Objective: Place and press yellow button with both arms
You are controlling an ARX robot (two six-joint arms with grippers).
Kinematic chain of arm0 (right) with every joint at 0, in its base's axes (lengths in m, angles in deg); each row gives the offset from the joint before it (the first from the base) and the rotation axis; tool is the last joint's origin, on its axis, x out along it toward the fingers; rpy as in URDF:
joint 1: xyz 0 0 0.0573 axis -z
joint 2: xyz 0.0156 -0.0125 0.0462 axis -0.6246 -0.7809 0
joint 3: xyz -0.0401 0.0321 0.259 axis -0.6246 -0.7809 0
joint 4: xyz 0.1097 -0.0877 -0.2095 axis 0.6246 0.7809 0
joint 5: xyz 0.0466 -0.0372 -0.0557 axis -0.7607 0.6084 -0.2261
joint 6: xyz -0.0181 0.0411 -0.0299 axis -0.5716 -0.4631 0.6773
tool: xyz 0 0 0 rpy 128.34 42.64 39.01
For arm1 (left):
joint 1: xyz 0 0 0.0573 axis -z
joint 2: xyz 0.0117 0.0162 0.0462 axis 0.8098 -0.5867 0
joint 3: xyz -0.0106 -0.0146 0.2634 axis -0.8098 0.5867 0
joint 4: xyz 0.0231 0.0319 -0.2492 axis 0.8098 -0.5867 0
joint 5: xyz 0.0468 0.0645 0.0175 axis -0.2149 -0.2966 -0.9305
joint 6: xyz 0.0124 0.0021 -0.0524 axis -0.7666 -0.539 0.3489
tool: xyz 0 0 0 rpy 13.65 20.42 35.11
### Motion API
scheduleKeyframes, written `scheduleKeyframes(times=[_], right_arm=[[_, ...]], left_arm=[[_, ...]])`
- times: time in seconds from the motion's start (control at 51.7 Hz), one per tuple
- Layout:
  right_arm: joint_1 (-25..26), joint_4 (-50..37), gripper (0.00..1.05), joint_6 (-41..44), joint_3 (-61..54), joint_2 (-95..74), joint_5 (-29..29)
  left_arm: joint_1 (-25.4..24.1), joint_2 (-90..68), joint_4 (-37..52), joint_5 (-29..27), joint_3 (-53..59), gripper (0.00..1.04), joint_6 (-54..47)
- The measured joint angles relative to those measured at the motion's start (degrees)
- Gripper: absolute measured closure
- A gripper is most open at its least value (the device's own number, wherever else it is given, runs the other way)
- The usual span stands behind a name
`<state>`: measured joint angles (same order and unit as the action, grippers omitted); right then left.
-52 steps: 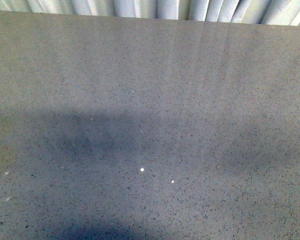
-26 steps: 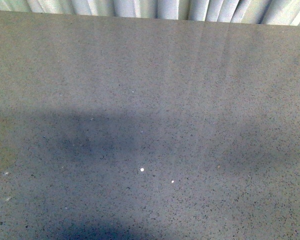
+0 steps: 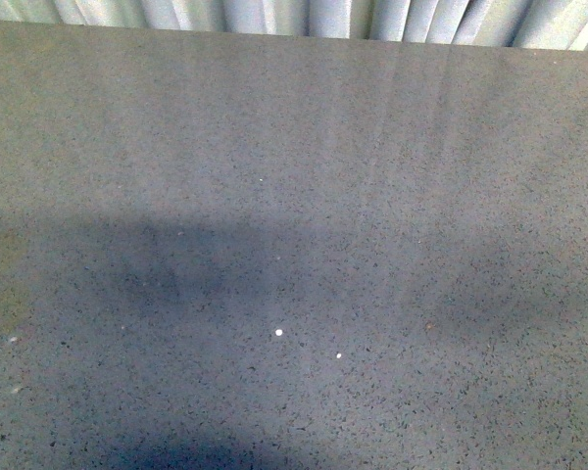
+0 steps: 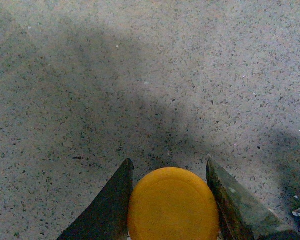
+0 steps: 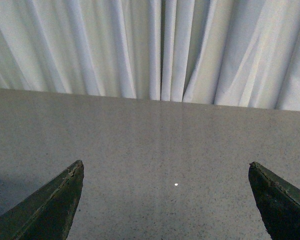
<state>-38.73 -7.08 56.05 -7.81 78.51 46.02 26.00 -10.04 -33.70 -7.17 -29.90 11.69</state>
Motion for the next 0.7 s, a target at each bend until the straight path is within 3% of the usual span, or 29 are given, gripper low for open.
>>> scheduleKeyframes(times=[0.155, 0.271, 0.542, 0.697], right_arm=[[0.0, 0.0, 0.09, 0.0, 0.0, 0.0, 0.0], [0.0, 0.0, 0.09, 0.0, 0.0, 0.0, 0.0], [0.0, 0.0, 0.09, 0.0, 0.0, 0.0, 0.0], [0.0, 0.0, 0.09, 0.0, 0.0, 0.0, 0.0]], left_arm=[[1.4, 8.7, -5.3, -0.5, -2.1, 0.70, 0.1], [6.6, 14.3, -8.7, -2.1, -4.3, 0.70, 1.4], [38.7, 12.2, -7.5, -11.1, -7.6, 0.70, 8.8], [48.8, 5.3, -4.3, -13.8, -8.5, 0.70, 11.2]])
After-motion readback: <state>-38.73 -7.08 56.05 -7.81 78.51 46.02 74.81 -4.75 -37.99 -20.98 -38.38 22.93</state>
